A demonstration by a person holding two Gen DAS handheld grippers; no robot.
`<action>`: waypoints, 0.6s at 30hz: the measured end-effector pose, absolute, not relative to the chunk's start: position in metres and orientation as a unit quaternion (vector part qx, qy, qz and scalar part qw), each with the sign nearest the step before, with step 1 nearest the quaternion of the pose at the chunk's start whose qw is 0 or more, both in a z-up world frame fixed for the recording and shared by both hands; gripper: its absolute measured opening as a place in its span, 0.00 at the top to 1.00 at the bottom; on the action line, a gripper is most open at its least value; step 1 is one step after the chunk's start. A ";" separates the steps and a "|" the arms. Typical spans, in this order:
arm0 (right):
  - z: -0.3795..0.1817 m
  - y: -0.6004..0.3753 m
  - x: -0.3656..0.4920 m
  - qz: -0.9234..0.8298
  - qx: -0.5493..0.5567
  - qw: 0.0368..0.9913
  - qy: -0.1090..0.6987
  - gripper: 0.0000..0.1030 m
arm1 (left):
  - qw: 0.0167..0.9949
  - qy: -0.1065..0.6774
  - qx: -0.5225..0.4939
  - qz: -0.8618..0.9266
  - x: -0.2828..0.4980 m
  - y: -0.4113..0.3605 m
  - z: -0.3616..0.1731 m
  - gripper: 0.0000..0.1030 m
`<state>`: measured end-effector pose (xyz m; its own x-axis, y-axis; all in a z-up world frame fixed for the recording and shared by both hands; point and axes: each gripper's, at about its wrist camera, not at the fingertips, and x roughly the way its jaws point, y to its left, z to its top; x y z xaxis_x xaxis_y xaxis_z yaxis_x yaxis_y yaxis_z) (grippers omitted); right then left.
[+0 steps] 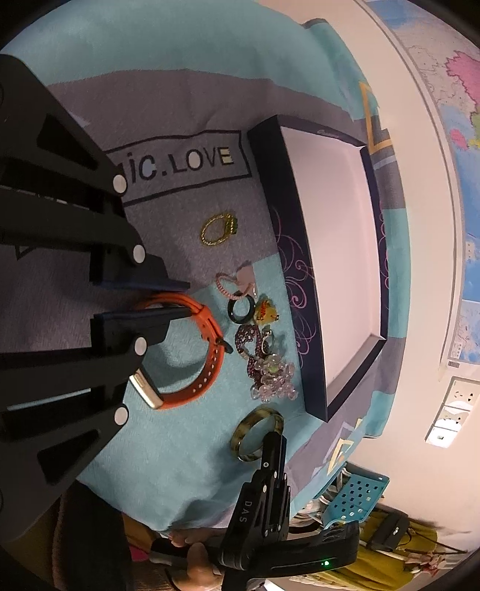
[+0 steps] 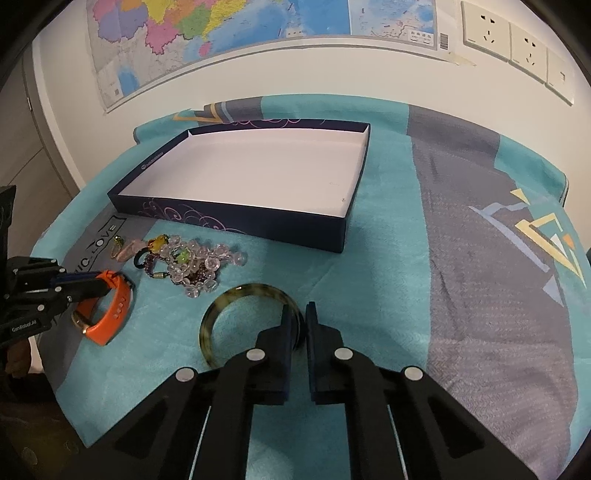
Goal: Organize jewelry
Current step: 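Grasp the orange watch band with the left tool while the right tool grasps the tortoiseshell bangle, then carry the watch band and bangle with both tools into the white box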
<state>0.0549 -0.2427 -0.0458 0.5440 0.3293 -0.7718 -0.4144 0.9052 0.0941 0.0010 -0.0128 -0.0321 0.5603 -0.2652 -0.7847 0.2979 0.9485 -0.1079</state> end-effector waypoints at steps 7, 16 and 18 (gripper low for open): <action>-0.043 -0.247 0.055 0.226 -0.023 0.875 0.427 0.94 | 0.890 0.428 0.014 -0.159 0.000 -0.004 -0.023 0.91; -0.030 -0.246 0.056 0.245 0.005 0.878 0.411 0.94 | 0.899 0.407 -0.001 -0.163 0.001 0.008 -0.007 0.91; -0.025 -0.244 0.058 0.251 0.008 0.879 0.406 0.94 | 0.901 0.400 0.000 -0.166 0.003 0.010 -0.001 0.91</action>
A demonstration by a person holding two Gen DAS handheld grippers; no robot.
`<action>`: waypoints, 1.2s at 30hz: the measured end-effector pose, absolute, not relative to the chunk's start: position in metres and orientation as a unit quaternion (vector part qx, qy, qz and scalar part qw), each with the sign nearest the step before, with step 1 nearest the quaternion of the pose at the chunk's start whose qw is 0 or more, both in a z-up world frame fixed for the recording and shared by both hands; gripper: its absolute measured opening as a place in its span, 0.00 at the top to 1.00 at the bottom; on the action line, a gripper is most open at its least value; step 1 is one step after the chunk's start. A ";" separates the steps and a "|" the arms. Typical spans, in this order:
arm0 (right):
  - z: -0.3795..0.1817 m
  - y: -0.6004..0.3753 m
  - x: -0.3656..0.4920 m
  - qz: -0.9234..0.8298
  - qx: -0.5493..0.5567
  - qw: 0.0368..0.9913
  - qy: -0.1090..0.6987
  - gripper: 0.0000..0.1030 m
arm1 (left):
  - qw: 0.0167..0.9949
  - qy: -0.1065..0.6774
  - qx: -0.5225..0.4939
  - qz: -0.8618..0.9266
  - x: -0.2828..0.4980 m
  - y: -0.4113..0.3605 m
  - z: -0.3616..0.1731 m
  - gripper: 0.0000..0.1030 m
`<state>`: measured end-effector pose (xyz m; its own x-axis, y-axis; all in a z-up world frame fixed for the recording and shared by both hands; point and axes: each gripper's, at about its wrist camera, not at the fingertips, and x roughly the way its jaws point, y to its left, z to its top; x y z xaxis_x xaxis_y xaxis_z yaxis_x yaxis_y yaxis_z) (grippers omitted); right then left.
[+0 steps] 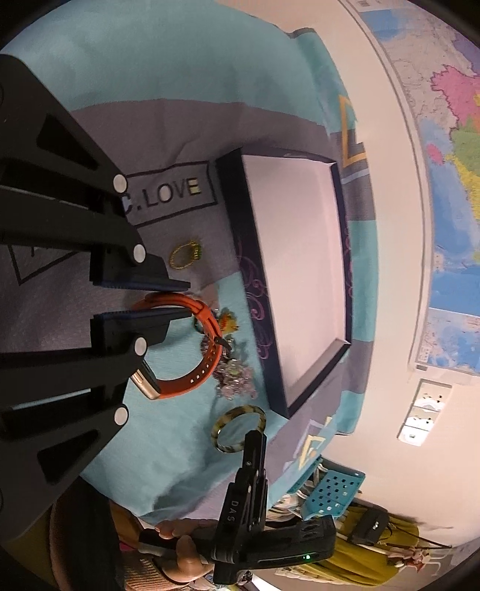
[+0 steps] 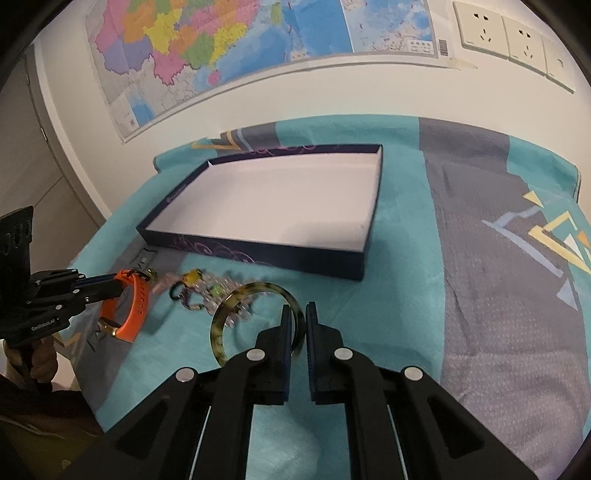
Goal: Organize jewelry
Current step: 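Carry the watch band and bangle with both tools into the white box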
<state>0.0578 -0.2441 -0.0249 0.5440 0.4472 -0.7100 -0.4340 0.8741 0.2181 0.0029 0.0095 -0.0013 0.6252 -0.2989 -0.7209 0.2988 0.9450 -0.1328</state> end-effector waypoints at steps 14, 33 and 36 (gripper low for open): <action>0.011 -0.217 0.116 0.260 0.002 0.894 0.364 0.94 | 0.923 0.356 0.024 -0.146 0.056 0.020 0.040 0.90; -0.004 -0.182 0.226 0.222 0.005 0.890 0.399 0.94 | 0.917 0.377 0.030 -0.128 0.163 0.019 0.026 0.90; -0.010 -0.175 0.239 0.214 -0.001 0.887 0.410 0.94 | 0.914 0.385 0.029 -0.124 0.176 0.021 0.021 0.90</action>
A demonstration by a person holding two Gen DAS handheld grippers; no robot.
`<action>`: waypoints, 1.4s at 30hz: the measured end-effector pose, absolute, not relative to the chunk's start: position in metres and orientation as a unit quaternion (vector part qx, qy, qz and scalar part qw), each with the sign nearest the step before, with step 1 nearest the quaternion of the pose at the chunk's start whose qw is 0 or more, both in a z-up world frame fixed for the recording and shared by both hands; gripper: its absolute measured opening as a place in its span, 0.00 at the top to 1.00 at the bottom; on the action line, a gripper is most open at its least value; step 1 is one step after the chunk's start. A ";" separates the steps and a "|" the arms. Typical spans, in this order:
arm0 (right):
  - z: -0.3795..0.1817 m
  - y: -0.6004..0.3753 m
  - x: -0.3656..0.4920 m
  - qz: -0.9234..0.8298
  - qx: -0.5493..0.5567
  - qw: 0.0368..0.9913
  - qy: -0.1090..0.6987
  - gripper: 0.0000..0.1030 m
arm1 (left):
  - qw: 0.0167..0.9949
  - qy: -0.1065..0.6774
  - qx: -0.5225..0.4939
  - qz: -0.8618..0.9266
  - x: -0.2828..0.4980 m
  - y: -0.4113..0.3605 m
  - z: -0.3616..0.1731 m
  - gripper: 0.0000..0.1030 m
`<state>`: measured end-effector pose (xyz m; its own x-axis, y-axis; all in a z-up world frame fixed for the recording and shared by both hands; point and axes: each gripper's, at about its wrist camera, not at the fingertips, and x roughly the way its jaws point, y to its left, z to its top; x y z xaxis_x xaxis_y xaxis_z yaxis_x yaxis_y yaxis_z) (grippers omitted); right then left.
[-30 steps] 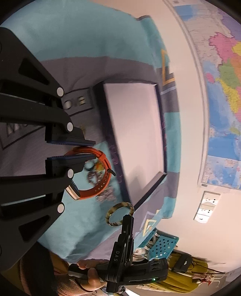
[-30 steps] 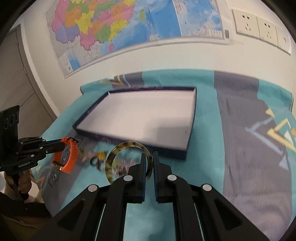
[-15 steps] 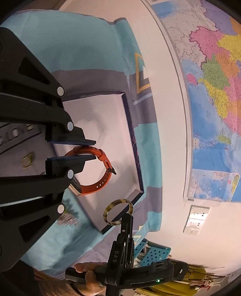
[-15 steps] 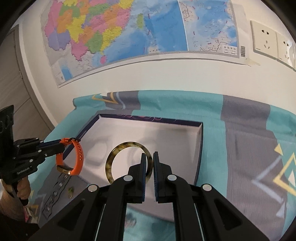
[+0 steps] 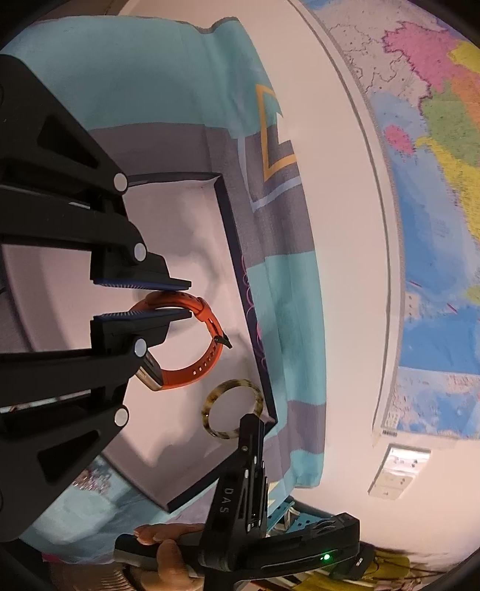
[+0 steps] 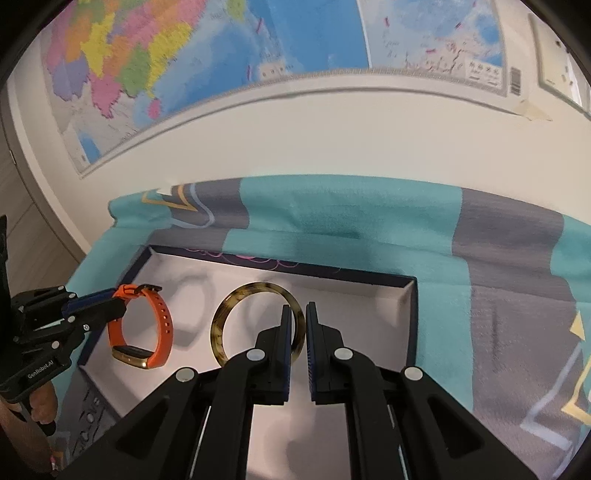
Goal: Organize jewelry
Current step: 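Carry the watch band and bangle with both tools into the white box, then open both tools to release the watch band and bangle in the box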
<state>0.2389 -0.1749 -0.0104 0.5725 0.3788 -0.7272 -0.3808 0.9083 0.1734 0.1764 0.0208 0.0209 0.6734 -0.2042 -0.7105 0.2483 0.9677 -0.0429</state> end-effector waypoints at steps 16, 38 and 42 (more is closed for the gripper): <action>-0.028 -0.160 0.275 0.194 0.007 0.866 0.461 0.94 | 0.898 0.422 0.056 -0.109 0.223 0.012 -0.001 0.90; -0.016 -0.170 0.235 0.218 0.004 0.878 0.426 0.67 | 0.905 0.419 0.027 -0.069 0.231 0.021 0.003 0.70; -0.005 -0.181 0.204 0.237 0.010 0.883 0.405 0.60 | 0.919 0.386 0.026 -0.077 0.198 0.024 0.019 0.63</action>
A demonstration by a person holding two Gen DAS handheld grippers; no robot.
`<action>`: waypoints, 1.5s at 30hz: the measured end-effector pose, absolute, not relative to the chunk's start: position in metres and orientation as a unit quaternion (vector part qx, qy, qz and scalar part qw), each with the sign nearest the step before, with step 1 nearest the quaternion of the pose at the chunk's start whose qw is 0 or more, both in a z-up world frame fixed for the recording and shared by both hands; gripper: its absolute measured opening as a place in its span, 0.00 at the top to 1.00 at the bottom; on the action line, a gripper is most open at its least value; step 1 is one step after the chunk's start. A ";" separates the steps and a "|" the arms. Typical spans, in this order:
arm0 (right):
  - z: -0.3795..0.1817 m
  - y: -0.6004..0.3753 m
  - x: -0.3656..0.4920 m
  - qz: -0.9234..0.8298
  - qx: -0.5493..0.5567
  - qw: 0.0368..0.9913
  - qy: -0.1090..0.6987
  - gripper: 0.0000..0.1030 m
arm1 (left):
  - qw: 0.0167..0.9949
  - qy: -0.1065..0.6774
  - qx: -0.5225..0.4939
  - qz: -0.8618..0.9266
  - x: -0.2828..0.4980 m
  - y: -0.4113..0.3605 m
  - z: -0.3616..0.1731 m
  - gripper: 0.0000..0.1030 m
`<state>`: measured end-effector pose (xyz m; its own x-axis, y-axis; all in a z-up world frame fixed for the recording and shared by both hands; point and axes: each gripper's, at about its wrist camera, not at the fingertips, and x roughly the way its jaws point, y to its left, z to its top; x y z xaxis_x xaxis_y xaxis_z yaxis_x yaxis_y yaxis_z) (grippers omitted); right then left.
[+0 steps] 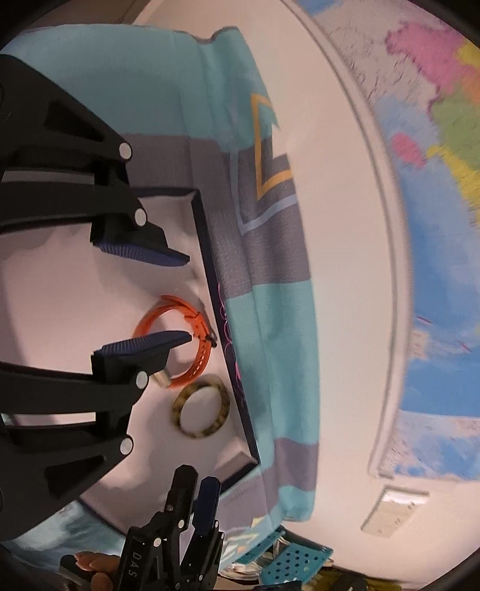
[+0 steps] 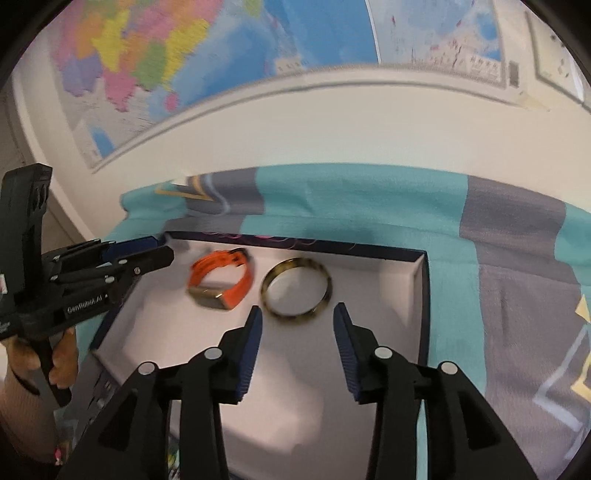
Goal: Organize jewelry
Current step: 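Open both tools to release the watch band and bangle in the box, then withdraw both tools from the box back toward the remaining jewelry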
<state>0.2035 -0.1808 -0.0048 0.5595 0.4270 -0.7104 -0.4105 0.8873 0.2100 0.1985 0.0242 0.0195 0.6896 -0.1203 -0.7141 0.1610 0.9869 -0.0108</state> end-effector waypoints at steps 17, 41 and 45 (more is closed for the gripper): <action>-0.017 -0.189 0.087 0.320 -0.052 0.854 0.407 0.57 | 0.931 0.343 0.010 -0.121 0.070 0.028 0.022 0.45; -0.027 -0.191 0.079 0.340 -0.028 0.844 0.413 1.00 | 0.919 0.371 -0.015 -0.130 0.029 0.017 -0.010 0.37; -0.018 -0.196 0.079 0.343 -0.015 0.849 0.402 0.98 | 0.919 0.371 -0.017 -0.132 0.028 0.018 -0.010 0.37</action>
